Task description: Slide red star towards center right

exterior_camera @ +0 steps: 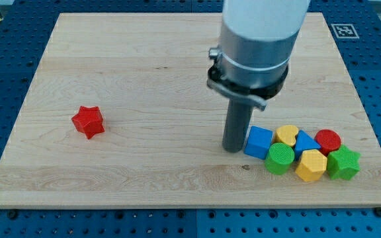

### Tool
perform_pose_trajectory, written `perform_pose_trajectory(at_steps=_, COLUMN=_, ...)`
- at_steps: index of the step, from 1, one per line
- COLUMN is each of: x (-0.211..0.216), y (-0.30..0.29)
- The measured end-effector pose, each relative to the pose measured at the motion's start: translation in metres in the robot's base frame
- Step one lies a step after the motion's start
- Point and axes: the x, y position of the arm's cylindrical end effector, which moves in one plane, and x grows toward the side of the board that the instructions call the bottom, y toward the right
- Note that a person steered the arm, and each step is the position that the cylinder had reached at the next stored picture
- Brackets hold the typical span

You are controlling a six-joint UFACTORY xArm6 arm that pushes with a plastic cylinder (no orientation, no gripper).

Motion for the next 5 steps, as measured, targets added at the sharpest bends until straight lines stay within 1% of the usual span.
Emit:
perform_pose_trajectory(at_steps=1, x=0.016, y=-0.040)
perform_pose_trajectory(at_steps=2, x=0.018, y=-0.119)
perform_pose_trajectory(at_steps=3, x=0.017, y=-0.233)
perform_pose_trajectory(at_steps=4, x=-0.011, y=-0.316)
perform_pose_trajectory(at_steps=5, x=-0.045, y=-0.317)
